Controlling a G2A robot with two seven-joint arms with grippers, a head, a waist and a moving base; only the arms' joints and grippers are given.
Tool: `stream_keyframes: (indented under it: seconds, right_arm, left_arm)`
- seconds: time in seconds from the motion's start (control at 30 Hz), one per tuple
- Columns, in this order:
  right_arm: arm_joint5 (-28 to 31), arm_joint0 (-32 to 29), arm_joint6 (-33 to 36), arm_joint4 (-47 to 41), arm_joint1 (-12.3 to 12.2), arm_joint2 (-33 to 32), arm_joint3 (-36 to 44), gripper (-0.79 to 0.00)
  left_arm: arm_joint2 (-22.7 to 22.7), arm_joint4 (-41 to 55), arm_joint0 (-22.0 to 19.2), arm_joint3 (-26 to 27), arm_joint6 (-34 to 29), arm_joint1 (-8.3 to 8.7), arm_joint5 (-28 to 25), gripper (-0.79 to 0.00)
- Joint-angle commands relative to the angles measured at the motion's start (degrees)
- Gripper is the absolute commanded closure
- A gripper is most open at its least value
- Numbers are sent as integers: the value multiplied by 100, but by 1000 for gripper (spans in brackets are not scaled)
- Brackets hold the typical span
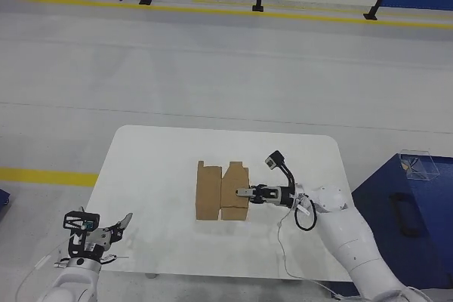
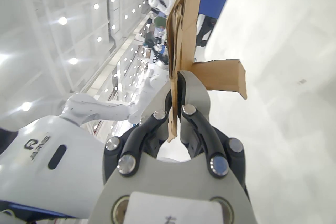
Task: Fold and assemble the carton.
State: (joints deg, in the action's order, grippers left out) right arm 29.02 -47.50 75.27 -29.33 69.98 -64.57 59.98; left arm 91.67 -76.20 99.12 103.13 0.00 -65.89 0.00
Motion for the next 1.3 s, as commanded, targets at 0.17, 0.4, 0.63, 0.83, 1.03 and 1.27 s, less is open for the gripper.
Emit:
stream_keyframes:
  seconds: [0.17, 0.4, 0.63, 0.83, 1.03, 1.27]
  right_arm:
    - [-406, -382, 301, -398, -267, -809, 2150, 0]
    - [-952, -564, 297, -599, -391, -1305, 3209, 0]
    - [-1010, -615, 315, -270, -456, -1536, 3230, 0]
    - [-1010, -615, 315, -270, -456, -1536, 3230, 0]
    - [-1010, -615, 315, -270, -456, -1536, 3230, 0]
    - [-1010, -615, 315, -270, -456, -1536, 3230, 0]
  left_arm:
    - [0, 0, 0, 0, 0, 0, 0, -785]
    - [0, 0, 0, 0, 0, 0, 0, -785]
    - [0, 0, 0, 0, 0, 0, 0, -785]
    - [0, 0, 0, 0, 0, 0, 0, -785]
    - [0, 0, 0, 0, 0, 0, 0, -785]
    - [0, 0, 0, 0, 0, 0, 0, -785]
